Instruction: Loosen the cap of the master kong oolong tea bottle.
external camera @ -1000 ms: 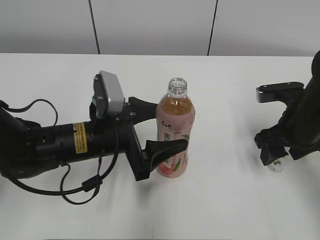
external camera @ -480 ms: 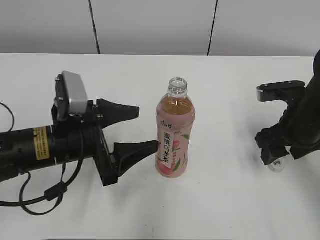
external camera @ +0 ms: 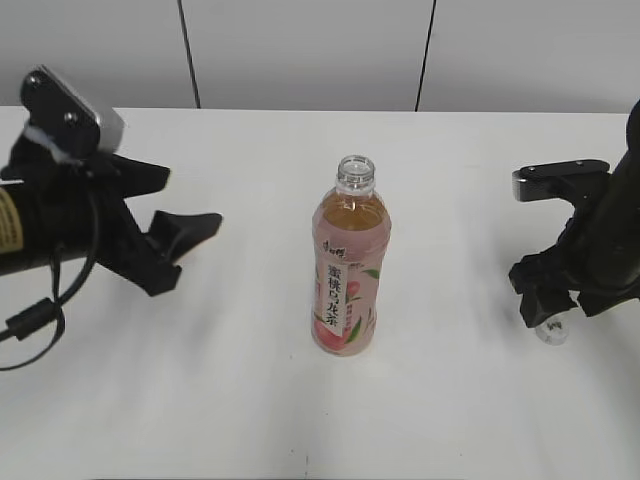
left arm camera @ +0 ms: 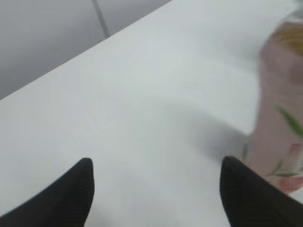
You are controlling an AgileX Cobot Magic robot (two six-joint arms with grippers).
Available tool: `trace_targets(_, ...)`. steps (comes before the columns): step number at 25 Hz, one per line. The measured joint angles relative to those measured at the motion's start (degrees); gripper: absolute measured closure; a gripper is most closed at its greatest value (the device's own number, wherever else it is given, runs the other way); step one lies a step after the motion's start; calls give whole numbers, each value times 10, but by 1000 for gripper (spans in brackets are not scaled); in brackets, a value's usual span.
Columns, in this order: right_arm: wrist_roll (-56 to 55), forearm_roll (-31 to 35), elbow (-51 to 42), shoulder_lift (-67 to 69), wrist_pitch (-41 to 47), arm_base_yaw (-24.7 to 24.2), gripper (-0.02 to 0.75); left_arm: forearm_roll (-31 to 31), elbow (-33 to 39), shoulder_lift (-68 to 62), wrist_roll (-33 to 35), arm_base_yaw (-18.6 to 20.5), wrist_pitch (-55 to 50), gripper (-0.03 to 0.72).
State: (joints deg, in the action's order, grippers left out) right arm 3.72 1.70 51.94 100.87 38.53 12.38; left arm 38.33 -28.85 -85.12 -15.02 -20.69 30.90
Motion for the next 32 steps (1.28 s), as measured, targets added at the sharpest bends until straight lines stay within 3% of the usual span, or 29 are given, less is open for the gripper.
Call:
trace_targets(5,0,7,0,0,-4,0,204,-199,-48,85,-7,10,-254,200)
trace_targets(11,0,14,0,0,-12,0,204,-283,-98,175,-7,12,-441,202)
trace_targets(19,0,54,0,0,-13,0,204,-356,-108,379,20,12,-674,202)
trace_targets(25,16,70,0,-8,10,0,204,-331,-113,570,24,12,-861,206)
trace_targets(32,29,48,0,-131,62,0,204,-320,-61,701,76,12,-885,215)
